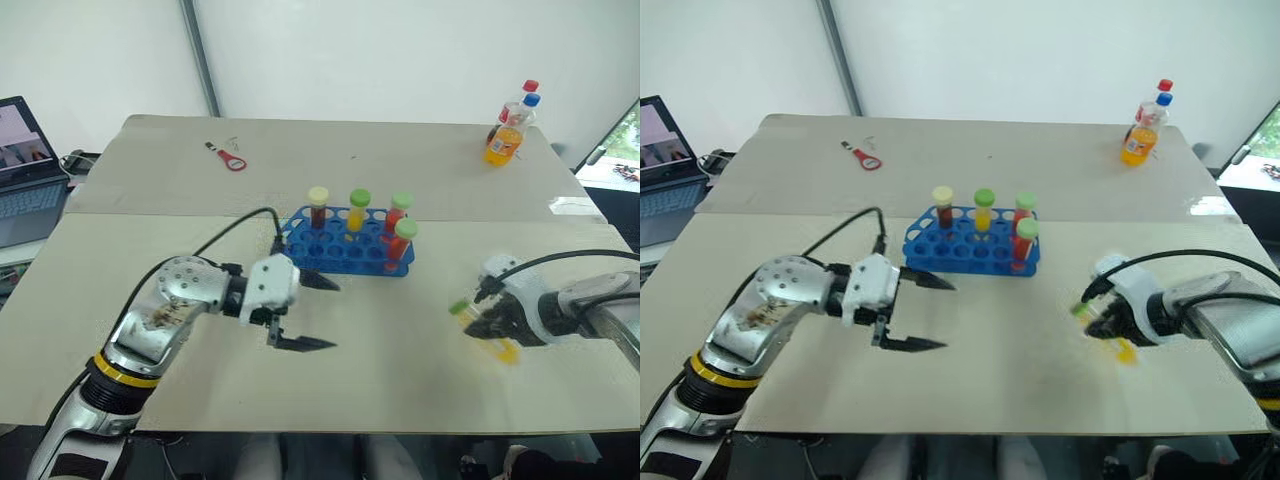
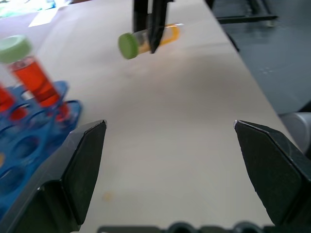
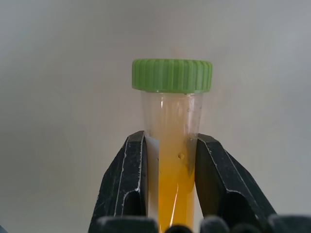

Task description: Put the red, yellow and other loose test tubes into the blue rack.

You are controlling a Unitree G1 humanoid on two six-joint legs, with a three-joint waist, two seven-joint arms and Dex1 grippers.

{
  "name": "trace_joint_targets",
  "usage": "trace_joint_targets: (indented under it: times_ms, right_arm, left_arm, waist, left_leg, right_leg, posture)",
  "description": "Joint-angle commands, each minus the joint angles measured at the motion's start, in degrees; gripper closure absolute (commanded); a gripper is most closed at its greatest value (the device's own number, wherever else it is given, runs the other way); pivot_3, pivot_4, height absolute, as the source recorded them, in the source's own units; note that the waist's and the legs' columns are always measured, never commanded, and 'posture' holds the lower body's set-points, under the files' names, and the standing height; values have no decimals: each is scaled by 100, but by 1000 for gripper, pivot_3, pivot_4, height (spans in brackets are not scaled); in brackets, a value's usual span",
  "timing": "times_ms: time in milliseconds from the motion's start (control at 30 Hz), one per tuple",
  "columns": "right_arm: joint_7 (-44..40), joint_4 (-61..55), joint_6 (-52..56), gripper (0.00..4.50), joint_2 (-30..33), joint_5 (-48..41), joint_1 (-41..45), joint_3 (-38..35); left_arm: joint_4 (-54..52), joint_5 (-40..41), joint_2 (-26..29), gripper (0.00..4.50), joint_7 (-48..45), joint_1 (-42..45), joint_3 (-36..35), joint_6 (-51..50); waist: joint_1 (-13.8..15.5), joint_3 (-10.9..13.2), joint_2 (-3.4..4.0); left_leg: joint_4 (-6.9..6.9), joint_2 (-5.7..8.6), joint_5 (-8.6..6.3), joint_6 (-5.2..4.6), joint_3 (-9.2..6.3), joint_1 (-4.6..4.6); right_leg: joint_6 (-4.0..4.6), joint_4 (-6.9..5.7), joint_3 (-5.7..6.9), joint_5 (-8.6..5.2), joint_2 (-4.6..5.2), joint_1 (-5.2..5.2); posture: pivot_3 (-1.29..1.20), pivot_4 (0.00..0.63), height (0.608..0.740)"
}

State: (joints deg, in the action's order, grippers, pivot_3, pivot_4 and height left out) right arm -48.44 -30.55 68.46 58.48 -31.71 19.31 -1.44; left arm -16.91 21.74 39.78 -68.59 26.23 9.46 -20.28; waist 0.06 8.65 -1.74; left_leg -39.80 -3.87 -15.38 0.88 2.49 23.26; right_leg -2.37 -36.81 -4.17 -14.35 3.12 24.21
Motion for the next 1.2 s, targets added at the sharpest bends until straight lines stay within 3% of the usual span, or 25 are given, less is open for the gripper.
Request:
trace_joint_targets:
  times_ms: [33,233,433,833,1200]
  right_arm:
    - [658,-713,-725,3561,-1213,-317,-130,-535]
    - [2204,-233,-2464,3563,-3384,723,156,162]
    - [2983,1026,-4361,3564,-4730,1736,339,661]
    - [3619,2934,-6313,3565,-5434,2662,719,676]
    - [3767,3376,-6787,3566,-5555,2989,679,744]
  left_arm:
    - [207,97,134,0,227,87,-510,-58]
    - [285,142,339,0,345,10,-775,-253]
    - [-26,405,127,0,739,67,-829,-746]
    - [-49,518,192,0,874,85,-890,-870]
    - [115,491,254,0,769,-16,-931,-638]
  waist:
    - [1,0,-1]
    - [12,2,-1]
    - [17,2,0]
    - [-60,3,2]
    - [-93,3,3]
  left_leg:
    - [-2,2,0,0,-7,1]
    - [-9,14,4,7,-9,7]
    - [-4,13,5,9,-10,8]
    - [2,12,8,14,-11,2]
    - [3,12,9,16,-11,0]
  right_leg:
    - [0,0,0,0,-1,-1]
    - [-1,-12,0,0,7,0]
    - [0,-21,4,0,5,6]
    - [2,-26,4,0,4,6]
    - [2,-27,3,0,5,5]
  posture:
    - [0,150,740]
    - [0,150,740]
    - [0,150,740]
    - [0,150,740]
    - [0,150,740]
